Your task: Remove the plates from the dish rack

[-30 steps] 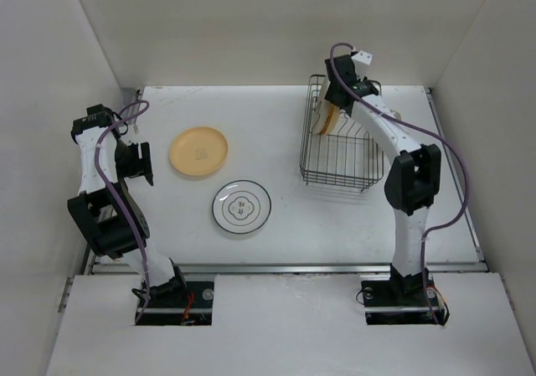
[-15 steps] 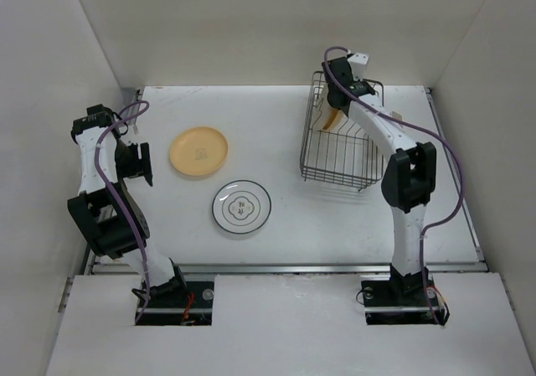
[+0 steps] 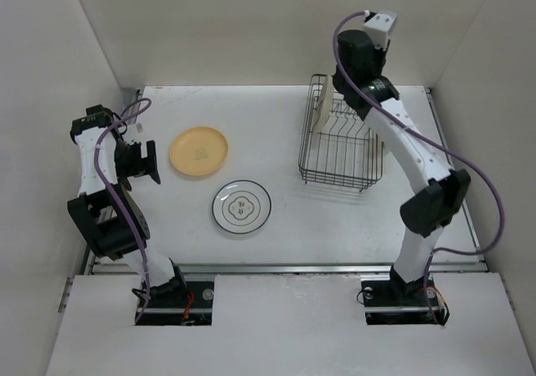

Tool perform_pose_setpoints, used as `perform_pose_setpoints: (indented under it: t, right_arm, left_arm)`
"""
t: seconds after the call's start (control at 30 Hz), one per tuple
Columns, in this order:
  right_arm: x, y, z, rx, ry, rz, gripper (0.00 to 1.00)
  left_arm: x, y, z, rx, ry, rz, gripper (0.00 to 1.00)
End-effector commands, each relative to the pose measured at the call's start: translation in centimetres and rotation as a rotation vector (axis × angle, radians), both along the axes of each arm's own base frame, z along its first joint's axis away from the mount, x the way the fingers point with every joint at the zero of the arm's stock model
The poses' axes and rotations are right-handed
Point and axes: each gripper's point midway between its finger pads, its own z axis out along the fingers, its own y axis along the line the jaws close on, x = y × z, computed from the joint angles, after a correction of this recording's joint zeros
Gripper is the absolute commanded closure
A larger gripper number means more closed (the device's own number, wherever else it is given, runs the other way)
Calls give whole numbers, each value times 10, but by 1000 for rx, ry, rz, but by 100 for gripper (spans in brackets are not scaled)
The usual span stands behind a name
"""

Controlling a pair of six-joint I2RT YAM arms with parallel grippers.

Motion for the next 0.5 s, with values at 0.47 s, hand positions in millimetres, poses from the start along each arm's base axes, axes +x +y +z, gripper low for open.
perform_pose_setpoints:
  t: [0.47]
  right_arm:
    - [-159, 375, -91, 861, 526, 2140, 100]
  left_arm:
    - [22, -115, 114, -488, -490, -420, 0]
